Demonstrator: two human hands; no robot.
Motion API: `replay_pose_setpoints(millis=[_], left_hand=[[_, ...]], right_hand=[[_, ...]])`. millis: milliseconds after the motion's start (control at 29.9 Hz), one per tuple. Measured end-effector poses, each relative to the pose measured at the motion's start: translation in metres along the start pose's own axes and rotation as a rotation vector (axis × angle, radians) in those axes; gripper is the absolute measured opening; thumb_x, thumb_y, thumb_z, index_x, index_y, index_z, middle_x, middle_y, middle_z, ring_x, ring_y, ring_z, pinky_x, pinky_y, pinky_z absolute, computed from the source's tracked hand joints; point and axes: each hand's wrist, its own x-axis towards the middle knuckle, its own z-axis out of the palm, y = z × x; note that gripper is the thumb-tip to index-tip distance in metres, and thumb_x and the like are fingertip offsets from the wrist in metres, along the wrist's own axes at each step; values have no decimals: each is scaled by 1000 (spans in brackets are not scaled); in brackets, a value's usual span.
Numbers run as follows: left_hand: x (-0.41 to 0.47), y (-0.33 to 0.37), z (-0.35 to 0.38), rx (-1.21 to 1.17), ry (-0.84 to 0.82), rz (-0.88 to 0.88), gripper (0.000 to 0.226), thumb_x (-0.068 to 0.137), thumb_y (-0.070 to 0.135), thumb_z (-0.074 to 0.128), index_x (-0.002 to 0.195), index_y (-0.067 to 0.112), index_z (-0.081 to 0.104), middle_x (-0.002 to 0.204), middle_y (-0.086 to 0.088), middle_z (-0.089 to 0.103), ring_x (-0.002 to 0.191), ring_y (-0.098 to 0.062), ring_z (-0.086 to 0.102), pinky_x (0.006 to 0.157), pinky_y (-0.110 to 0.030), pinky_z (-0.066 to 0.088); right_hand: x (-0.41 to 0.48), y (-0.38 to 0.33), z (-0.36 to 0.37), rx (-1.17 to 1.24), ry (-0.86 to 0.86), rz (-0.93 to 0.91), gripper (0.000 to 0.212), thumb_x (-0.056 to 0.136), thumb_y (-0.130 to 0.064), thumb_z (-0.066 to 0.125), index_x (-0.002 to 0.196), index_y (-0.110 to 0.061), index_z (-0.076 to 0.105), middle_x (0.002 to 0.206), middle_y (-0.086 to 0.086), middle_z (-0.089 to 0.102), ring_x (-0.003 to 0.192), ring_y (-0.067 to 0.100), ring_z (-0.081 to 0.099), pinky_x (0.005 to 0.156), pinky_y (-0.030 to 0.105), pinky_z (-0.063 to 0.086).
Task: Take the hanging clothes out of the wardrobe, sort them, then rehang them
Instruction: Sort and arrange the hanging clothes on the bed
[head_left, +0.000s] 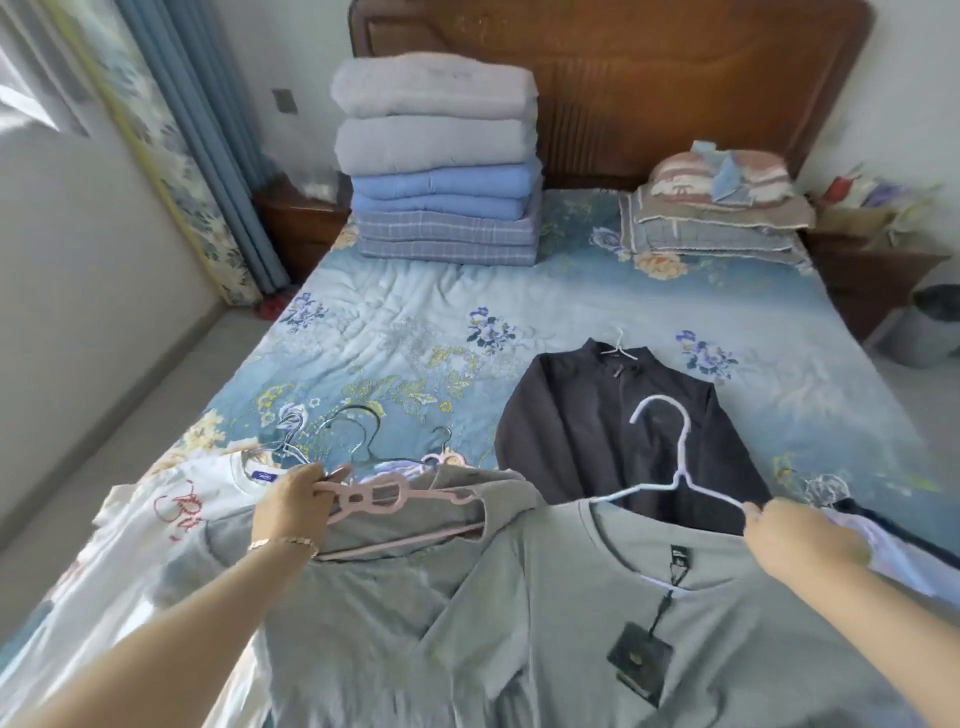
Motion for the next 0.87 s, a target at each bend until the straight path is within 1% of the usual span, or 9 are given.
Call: replay_pose_setpoints(millis=[67, 100, 234, 469, 535, 602, 636, 770, 870], left_hand=[[-32, 9, -33, -17, 72, -22, 28, 87, 16, 64, 63, 2, 58, 80, -20, 63, 82, -36, 59, 66, -37, 42], [-48, 12, -48, -17, 108, -17, 26, 86, 16, 65, 67, -1, 61, 82, -20, 63, 83, -36, 59, 68, -37, 42], [-115, 27, -99, -11, 219, 32, 24, 85, 12, 66, 68, -4, 59, 82, -24, 61, 84, -37, 55, 66, -37, 33], [-200, 57, -157, -104, 396, 126, 27, 87, 7, 57, 66, -10, 57, 68, -21, 54, 70, -31, 48, 62, -33, 32], [-216, 72, -169, -127, 384, 138, 23, 86, 0, 58, 67, -14, 56, 64, -18, 49, 66, -27, 39, 56, -29, 27], [-230, 83, -177, -152, 359, 161, 23, 86, -2, 58, 67, -16, 55, 62, -15, 46, 64, -23, 36, 49, -22, 29], [-234, 86, -180, -166, 355, 183, 21, 85, -4, 57, 68, -16, 55, 63, -14, 45, 64, -21, 37, 48, -19, 30], [-251, 108, -189, -216, 417, 277, 17, 84, -4, 58, 71, -15, 59, 64, -8, 47, 70, -20, 42, 64, -28, 37], [-261, 131, -193, -200, 496, 379, 13, 84, -3, 62, 74, -8, 68, 84, -1, 52, 83, -19, 49, 77, -21, 36]], right_hand=[[-13, 18, -32, 19, -20, 50, 32, 99, -21, 37, 119, -7, 57, 126, 14, 57, 119, 29, 53, 96, 34, 43], [-21, 26, -50, 47, -16, 68, 32, 97, -19, 39, 122, -8, 56, 130, 15, 54, 121, 31, 51, 98, 36, 41], [-51, 56, -107, 146, 79, 46, 37, 92, -17, 42, 124, -5, 55, 133, 18, 52, 121, 33, 50, 97, 36, 40], [-112, 60, -173, 302, 275, -228, 44, 101, -34, 32, 118, -3, 58, 129, 21, 54, 117, 37, 52, 91, 36, 41], [-132, 54, -182, 323, 322, -397, 47, 101, -38, 28, 92, -8, 63, 112, 19, 62, 108, 36, 55, 82, 36, 40], [-150, 47, -190, 366, 337, -530, 52, 101, -40, 29, 61, -13, 47, 74, 9, 56, 87, 33, 55, 68, 32, 35], [-158, 43, -193, 404, 325, -579, 53, 100, -41, 31, 55, -15, 38, 63, 5, 47, 79, 30, 52, 63, 32, 32], [-196, 22, -201, 605, 154, -818, 55, 94, -36, 50, 48, -17, 27, 49, -3, 30, 50, 20, 37, 51, 31, 21], [-226, 6, -195, 769, -48, -953, 49, 87, -33, 62, 53, -12, 35, 57, 2, 42, 55, 15, 37, 54, 30, 23]])
